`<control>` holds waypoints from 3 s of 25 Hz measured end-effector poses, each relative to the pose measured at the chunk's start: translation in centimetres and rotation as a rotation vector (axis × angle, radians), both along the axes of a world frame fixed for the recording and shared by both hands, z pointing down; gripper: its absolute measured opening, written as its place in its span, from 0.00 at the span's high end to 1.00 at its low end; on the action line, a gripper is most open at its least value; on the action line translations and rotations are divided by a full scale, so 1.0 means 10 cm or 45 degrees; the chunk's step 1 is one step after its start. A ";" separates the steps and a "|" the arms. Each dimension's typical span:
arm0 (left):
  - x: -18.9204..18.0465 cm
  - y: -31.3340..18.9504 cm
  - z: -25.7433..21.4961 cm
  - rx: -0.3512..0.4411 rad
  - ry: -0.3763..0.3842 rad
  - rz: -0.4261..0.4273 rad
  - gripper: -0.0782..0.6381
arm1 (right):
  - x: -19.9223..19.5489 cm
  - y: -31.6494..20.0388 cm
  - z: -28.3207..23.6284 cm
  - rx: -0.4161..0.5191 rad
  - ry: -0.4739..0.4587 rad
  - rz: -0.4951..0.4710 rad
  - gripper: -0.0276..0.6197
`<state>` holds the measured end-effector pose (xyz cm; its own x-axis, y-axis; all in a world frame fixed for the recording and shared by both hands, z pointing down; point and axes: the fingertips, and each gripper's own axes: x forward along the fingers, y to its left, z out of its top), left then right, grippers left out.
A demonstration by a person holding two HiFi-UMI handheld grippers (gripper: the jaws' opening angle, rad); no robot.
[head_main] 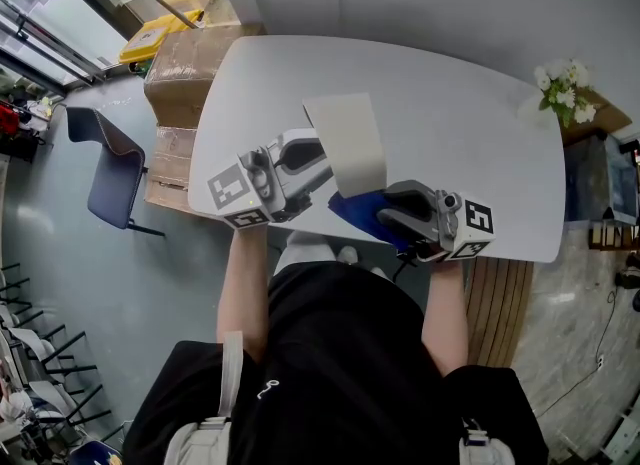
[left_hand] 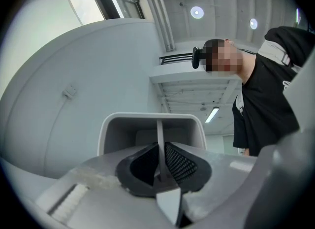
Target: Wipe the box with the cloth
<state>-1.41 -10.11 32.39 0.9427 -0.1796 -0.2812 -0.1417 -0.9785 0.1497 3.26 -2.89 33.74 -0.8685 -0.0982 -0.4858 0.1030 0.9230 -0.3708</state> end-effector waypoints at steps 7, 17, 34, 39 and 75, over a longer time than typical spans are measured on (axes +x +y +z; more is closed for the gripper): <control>0.02 0.03 0.19 -0.020 -0.095 0.022 0.83 | 0.06 0.07 -0.33 0.062 -0.072 0.017 0.89; -0.14 0.11 0.31 -0.043 -0.039 0.101 0.83 | 0.29 -0.09 -0.45 0.136 -0.047 0.239 0.89; -0.07 0.40 0.31 0.014 -0.107 0.263 0.83 | 0.19 -0.48 -0.52 0.163 0.247 0.690 0.89; -0.04 0.49 0.27 0.023 -0.096 0.316 0.83 | 0.26 -0.60 -0.49 0.125 0.269 0.802 0.89; -0.24 0.25 0.08 -0.016 0.103 0.119 0.83 | 0.09 -0.65 0.00 0.036 0.569 0.778 0.90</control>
<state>-3.80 -7.63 33.15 0.9298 -0.0955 -0.3554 -0.0366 -0.9849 0.1691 4.12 -9.35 33.77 -0.7782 -0.6183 -0.1096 -0.5848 0.7772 -0.2323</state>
